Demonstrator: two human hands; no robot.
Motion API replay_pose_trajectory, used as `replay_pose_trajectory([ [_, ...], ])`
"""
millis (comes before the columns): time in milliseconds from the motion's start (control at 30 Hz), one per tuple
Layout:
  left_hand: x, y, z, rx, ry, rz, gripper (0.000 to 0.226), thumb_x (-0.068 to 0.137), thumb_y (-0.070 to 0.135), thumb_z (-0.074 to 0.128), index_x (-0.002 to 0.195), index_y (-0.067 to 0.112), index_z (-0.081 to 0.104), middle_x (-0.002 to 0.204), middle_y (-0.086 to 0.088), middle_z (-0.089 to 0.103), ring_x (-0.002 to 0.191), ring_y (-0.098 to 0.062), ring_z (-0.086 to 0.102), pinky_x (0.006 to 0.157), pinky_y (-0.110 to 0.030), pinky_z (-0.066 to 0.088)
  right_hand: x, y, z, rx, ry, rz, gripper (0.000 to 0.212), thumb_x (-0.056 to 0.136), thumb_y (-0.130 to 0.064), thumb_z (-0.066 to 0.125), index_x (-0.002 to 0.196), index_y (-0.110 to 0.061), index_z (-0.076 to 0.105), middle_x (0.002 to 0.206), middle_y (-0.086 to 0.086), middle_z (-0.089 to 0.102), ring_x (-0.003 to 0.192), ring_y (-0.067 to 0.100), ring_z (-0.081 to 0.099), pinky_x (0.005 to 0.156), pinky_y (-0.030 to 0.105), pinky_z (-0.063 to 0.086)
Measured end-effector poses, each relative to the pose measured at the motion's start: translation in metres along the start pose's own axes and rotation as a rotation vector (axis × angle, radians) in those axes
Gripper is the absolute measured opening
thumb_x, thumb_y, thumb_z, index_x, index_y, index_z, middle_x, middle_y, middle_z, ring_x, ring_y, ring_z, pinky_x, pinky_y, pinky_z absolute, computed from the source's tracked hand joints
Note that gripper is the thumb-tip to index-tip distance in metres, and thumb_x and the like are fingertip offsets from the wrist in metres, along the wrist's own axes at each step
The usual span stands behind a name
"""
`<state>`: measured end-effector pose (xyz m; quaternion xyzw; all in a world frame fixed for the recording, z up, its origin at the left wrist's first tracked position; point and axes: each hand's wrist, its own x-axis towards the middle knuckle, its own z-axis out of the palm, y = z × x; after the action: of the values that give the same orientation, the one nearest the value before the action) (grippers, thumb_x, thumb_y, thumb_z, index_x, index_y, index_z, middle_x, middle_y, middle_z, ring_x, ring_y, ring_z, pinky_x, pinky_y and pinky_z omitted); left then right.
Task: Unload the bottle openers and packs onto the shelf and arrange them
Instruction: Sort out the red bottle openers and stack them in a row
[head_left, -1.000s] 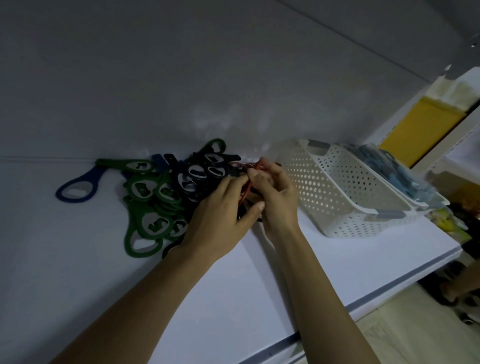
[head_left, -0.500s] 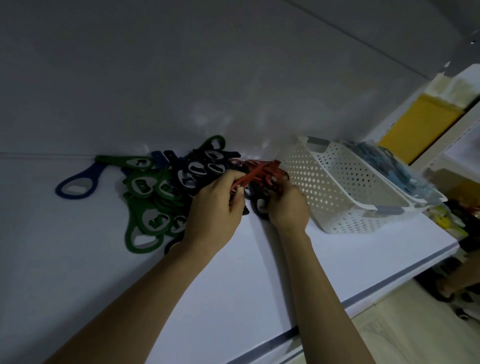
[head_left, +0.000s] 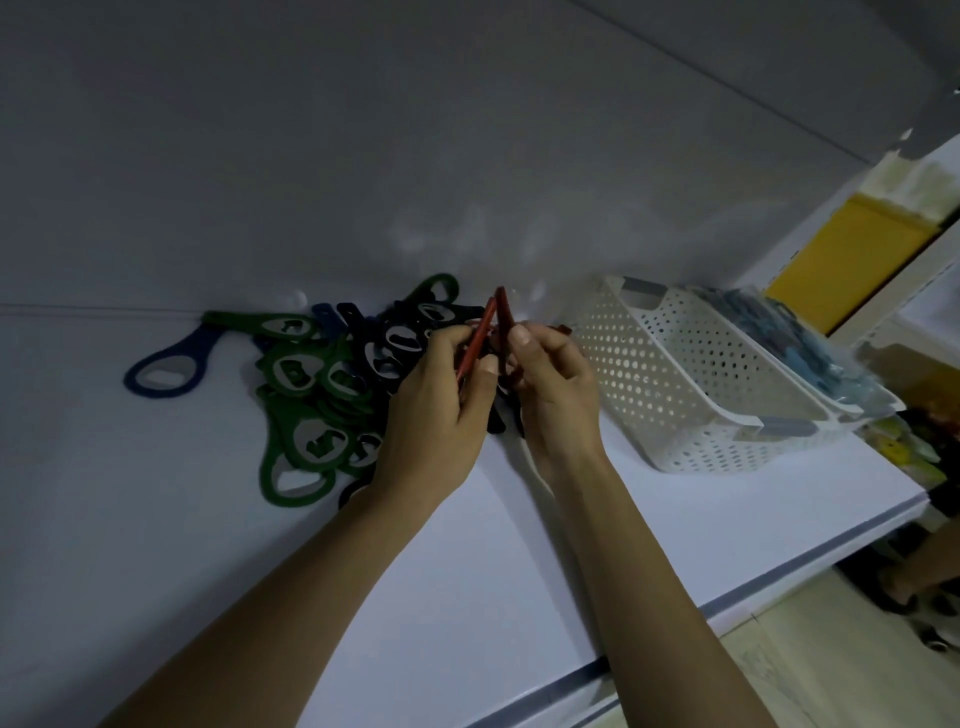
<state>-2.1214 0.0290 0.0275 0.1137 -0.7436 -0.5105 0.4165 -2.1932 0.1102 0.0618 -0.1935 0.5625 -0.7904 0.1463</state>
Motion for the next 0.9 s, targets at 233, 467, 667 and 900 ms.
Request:
replay_pose_trajectory([
  [233,-0.001,0.0,0.0,-0.025,0.006,-0.018,0.049,0.091,0.049,0.045,0.128,0.018,0.036,0.094,0.01,0.064,0.075,-0.004,0.066,0.06,-0.011,0.049,-0.002,0.003,0.005,-0.055,-0.254,0.068,0.062,0.087,-0.046,0.043,0.118,0.005,0.062,0.124,0.016,0.064,0.118,0.026,0.059,0.099,0.036,0.047],
  [467,-0.002,-0.004,0.001,0.042,0.029,-0.072,0.053,0.089,0.009,0.046,0.136,0.023,0.025,0.085,0.003,0.062,0.063,-0.008,0.063,0.051,-0.028,0.053,0.003,0.004,-0.003,-0.194,-0.116,0.002,0.049,0.091,-0.045,0.048,0.085,-0.004,0.074,0.1,0.01,0.074,0.098,0.018,0.069,0.086,0.029,0.051],
  [667,-0.001,-0.004,0.003,0.019,0.018,-0.039,0.049,0.09,0.008,0.045,0.132,0.029,0.03,0.076,0.012,0.052,0.055,-0.003,0.054,0.041,-0.018,0.04,0.022,0.014,-0.042,-1.35,0.358,-0.081,0.023,0.094,-0.026,0.049,0.107,-0.012,0.061,0.103,0.011,0.067,0.099,0.033,0.06,0.088,0.041,0.047],
  [900,-0.002,0.001,0.002,0.01,0.013,-0.05,0.027,0.099,0.026,0.037,0.126,0.027,0.037,0.075,-0.004,0.06,0.061,-0.018,0.06,0.054,-0.049,0.051,0.026,0.018,-0.047,-1.243,0.311,-0.055,0.023,0.088,-0.016,0.058,0.109,-0.016,0.068,0.106,0.005,0.07,0.095,0.026,0.064,0.076,0.031,0.049],
])
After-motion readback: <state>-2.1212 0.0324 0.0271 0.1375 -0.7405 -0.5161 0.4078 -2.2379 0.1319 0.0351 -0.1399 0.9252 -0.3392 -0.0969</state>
